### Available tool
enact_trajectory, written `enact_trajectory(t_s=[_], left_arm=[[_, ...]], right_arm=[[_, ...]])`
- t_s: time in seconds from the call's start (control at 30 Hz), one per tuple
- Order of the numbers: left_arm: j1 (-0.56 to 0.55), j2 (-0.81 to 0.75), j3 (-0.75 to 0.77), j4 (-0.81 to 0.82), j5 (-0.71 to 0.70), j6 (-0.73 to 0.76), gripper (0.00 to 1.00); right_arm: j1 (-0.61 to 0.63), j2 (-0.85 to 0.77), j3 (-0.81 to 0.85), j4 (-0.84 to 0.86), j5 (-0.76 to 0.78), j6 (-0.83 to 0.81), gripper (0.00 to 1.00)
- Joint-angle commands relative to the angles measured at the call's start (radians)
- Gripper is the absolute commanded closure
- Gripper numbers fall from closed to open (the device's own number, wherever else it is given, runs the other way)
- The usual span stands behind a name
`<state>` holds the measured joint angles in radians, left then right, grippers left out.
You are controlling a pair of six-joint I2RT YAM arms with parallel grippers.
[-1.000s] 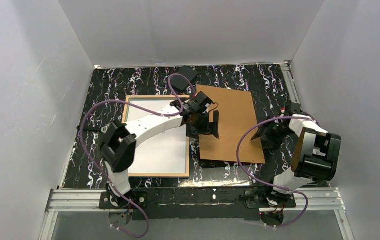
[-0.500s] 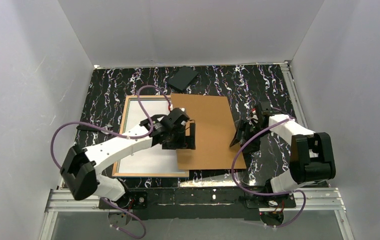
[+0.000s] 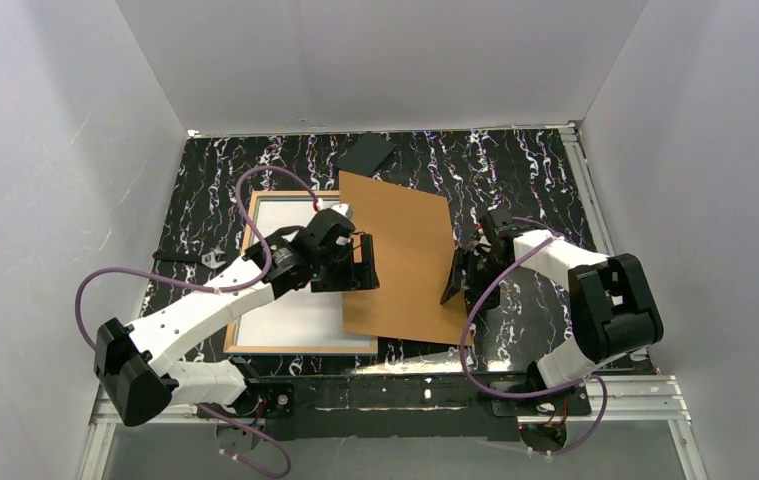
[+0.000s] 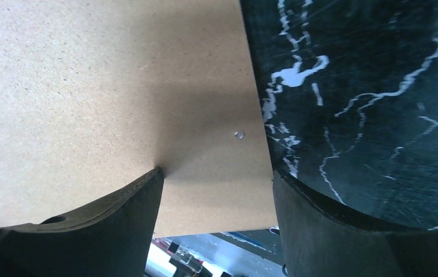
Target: Put the photo into the frame
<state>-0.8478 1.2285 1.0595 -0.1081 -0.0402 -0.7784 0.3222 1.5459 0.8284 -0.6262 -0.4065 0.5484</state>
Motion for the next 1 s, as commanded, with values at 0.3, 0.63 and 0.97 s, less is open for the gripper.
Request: enact_trajectory(t_s=[0.3, 0.63, 0.97], left_arm=[[-0.055, 0.039, 0.301, -0.131, 0.250, 0.009, 0.29], [-0.082, 0.074, 0.305, -0.117, 0.185, -0.002, 0.45], [-0.089, 0.094, 0.363, 0.010, 0.186, 0.014, 0.47]], right_arm=[[0.112, -0.007, 0.103, 0.071, -0.199, 0.119, 0.25], [0.114, -0.003, 0.090, 0.089, -0.223, 0.121, 0.25], [0.121, -0.007, 0.098, 0.109, -0.274, 0.130, 0.25]])
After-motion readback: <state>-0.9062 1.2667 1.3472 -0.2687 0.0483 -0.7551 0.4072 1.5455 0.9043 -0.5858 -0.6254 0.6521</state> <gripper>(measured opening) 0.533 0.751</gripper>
